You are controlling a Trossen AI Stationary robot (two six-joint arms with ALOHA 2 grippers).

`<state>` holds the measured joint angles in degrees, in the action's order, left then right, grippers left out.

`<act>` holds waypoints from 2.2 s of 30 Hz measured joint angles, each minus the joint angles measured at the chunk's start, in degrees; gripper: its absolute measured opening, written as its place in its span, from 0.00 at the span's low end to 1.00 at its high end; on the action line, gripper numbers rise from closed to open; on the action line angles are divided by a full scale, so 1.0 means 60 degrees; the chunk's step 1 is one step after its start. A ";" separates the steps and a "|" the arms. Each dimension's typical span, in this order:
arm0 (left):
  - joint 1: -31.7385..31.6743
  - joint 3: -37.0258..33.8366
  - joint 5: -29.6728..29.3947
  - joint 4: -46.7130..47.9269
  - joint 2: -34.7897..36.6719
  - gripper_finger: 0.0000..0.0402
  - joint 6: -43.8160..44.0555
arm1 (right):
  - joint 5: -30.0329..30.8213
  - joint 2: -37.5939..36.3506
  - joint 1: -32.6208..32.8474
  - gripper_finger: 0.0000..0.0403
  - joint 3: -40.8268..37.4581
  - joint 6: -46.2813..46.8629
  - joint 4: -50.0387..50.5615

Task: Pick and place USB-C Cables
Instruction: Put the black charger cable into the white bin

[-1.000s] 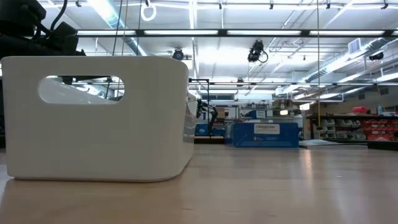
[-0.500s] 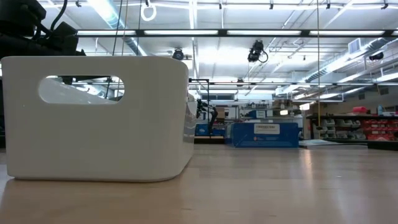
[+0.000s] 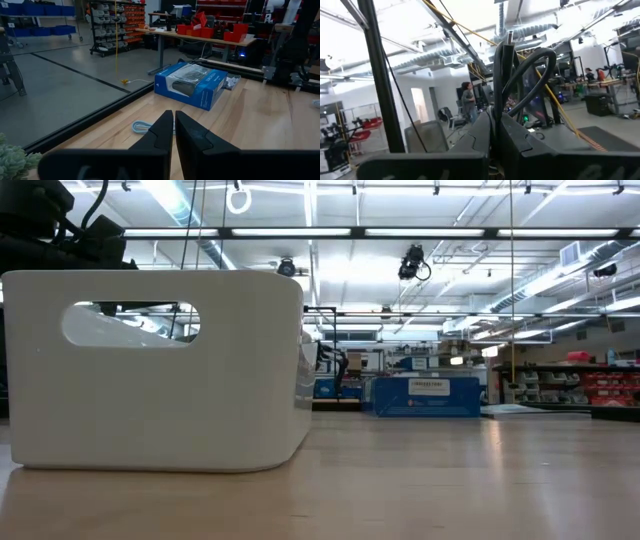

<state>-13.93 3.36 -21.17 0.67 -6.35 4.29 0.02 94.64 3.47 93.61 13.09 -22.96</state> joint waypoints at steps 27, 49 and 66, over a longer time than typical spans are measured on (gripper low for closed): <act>0.0000 0.0000 0.0000 0.0000 0.0001 0.06 0.0000 | 0.2927 0.0005 0.1069 0.05 -0.5859 0.3621 -0.3291; -0.0004 0.0000 0.0000 0.0011 -0.0003 0.06 0.0000 | 0.4650 0.1638 0.2749 0.06 -0.6958 0.4117 -0.5642; 0.0000 0.0000 0.0000 0.0004 0.0001 0.06 0.0000 | 0.4225 0.4690 0.2550 0.06 -0.5396 0.5391 -0.7109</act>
<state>-13.93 3.36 -21.17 0.69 -6.35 4.29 25.37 122.78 18.77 61.23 45.43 -65.62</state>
